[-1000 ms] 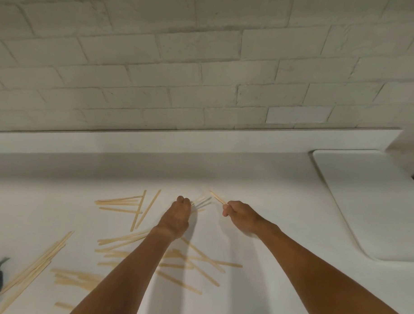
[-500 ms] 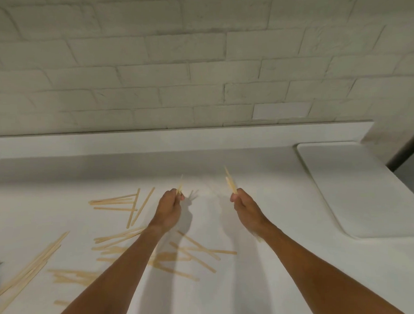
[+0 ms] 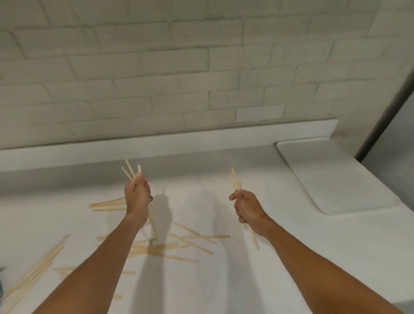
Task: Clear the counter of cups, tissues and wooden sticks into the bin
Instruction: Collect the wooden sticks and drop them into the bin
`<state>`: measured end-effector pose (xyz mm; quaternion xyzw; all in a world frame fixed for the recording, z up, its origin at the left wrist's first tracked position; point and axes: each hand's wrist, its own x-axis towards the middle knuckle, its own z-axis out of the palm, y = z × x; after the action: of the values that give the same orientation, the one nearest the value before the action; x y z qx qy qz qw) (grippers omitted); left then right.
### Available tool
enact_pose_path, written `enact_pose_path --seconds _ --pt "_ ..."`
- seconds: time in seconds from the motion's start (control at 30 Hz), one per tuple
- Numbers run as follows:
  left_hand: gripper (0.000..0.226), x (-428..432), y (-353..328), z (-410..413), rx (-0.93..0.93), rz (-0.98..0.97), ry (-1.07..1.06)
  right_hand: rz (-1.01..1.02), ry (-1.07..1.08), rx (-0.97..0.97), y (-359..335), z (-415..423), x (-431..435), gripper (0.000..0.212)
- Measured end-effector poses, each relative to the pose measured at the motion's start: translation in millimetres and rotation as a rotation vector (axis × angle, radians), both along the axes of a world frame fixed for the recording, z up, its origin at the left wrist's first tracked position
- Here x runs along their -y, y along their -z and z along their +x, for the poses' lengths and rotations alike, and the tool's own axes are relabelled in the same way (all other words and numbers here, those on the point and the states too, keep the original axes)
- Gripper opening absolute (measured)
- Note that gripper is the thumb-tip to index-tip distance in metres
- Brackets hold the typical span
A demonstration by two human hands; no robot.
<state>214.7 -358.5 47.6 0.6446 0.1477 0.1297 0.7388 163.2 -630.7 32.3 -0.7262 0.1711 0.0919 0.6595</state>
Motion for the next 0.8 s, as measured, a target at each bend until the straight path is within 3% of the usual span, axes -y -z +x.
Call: enact_pose_path --seconds 0.13,0.27,0.47,0.7,0.8 --pt "0.043 -11 -21 -14 -0.080 -0.204 -0.041 0.012 0.035 0.007 0 -40 5 0.026" --pt "0.045 5 -20 -36 -0.218 -0.292 0.161 0.045 0.093 0.025 1 -88 8 0.026" --pt "0.027 107 -11 -90 -0.310 -0.134 0.510 0.040 0.258 0.045 6 -175 35 0.025" --pt "0.025 219 1 -162 -0.336 0.033 0.839 0.004 0.547 0.003 22 -267 114 0.021" --pt "0.023 266 5 -192 -0.398 0.120 1.087 0.032 0.728 0.032 38 -305 152 0.019"
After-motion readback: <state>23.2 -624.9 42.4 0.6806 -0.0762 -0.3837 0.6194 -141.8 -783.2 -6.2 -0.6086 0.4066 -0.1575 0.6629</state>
